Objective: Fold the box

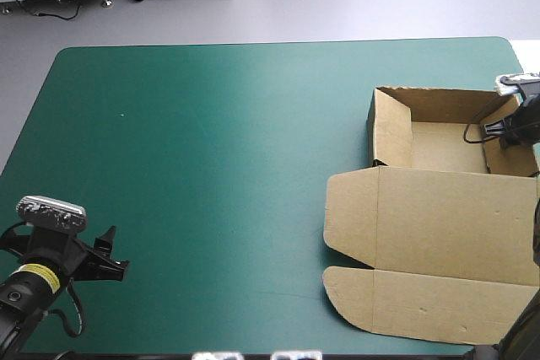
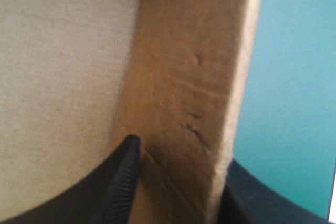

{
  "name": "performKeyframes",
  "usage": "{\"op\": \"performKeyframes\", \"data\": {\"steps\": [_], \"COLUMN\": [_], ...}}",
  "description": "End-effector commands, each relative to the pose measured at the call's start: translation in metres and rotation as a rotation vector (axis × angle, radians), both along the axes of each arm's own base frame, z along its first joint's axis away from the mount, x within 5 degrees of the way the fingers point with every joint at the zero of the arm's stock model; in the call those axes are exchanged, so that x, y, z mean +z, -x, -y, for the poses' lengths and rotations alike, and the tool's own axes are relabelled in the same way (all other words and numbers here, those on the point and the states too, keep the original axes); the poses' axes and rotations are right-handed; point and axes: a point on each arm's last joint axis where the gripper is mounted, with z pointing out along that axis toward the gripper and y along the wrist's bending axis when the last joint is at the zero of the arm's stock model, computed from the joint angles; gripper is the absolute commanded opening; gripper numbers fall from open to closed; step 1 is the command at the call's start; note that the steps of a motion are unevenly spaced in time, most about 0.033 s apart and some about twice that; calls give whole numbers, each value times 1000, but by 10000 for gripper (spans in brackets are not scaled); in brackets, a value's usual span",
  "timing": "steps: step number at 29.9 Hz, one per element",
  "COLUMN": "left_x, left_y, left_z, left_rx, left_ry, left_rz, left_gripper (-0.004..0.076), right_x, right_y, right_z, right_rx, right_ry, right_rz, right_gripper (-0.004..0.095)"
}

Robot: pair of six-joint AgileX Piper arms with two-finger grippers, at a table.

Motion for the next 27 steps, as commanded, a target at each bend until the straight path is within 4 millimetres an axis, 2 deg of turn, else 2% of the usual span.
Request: {"op": "performKeyframes", "data": {"steps": [1, 3, 7, 11, 15, 22, 27], "left_x": [12, 13, 14, 16, 17, 17, 18], "left_y": [-3, -3, -4, -5, -6, -6, -6], "left_z": [2, 2, 3, 4, 5, 5, 6], "left_rx": [-15, -17, -23, -35, -42, -42, -50], "left_ry": [17, 17, 24, 34, 41, 41, 54], "left_rz": [75, 80, 93, 121, 135, 135, 148], "left_gripper": [445, 445, 445, 445, 445, 445, 445], "right_x": [45, 62, 111, 162, 195, 227, 218], "right_y": [3, 3, 16, 47, 80, 132, 175], "right_z": [1, -2, -22, -49, -66, -96, -123], "right_rx": [-36, -47, 12, 108, 150, 250, 294], "right_ry": [25, 0, -97, -194, -199, -239, -224], "right_rz": [133, 173, 322, 470, 543, 644, 693], "right_gripper": [682, 704, 648, 628, 628, 628, 628]}}
